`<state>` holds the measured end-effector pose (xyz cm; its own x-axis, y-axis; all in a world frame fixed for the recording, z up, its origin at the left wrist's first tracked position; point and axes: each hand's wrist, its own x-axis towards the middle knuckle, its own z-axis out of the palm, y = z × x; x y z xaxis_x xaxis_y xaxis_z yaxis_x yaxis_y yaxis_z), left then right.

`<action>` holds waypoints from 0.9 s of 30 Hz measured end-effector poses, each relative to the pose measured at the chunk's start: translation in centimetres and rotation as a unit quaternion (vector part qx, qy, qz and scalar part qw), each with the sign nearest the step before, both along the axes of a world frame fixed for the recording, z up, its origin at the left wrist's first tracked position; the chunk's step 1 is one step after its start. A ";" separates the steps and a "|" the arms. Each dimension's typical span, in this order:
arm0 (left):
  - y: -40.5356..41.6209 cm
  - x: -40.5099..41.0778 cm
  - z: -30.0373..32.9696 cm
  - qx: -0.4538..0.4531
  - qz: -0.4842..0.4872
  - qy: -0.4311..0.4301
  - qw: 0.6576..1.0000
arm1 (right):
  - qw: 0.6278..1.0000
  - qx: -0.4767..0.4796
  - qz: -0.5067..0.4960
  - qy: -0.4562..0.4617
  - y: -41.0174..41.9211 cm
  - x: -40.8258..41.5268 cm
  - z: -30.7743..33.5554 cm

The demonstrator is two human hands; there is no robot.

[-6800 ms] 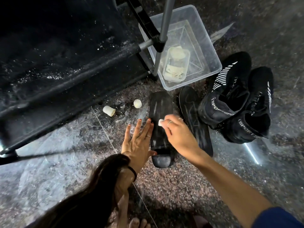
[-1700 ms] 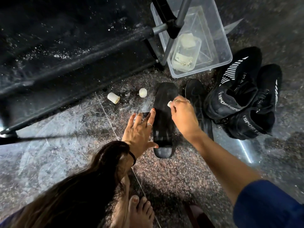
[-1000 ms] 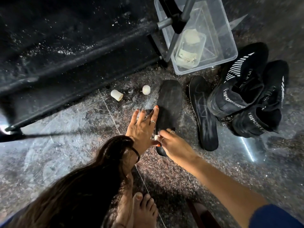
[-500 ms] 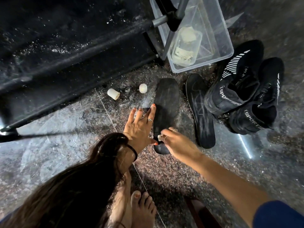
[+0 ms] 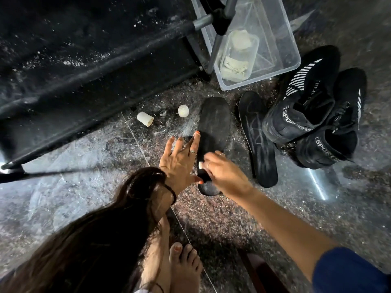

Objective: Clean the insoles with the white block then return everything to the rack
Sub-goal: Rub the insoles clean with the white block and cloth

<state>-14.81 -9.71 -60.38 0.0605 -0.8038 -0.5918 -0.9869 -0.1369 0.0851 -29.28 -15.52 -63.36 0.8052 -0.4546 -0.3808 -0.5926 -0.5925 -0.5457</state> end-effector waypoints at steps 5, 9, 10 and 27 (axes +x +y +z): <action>0.2 0.1 0.1 -0.004 -0.007 -0.007 1.000 | 0.989 -0.036 -0.145 -0.012 -0.1 2.0 0.9; 0.3 0.0 -0.1 -0.005 -0.002 -0.013 1.000 | 1.000 0.000 -0.003 -0.013 3.0 -0.2 1.5; 0.2 0.0 -0.2 -0.002 0.002 -0.011 1.000 | 1.000 0.009 0.011 -0.016 3.0 -0.4 1.7; 0.0 -0.1 0.3 0.009 0.004 -0.015 1.000 | 0.999 0.013 -0.017 0.028 2.0 -3.2 2.2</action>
<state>-14.95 -9.72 -60.09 0.0850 -0.7920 -0.6045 -0.9879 -0.1461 0.0525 -32.49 -13.49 -61.19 0.7667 -0.4698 -0.4376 -0.6420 -0.5577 -0.5261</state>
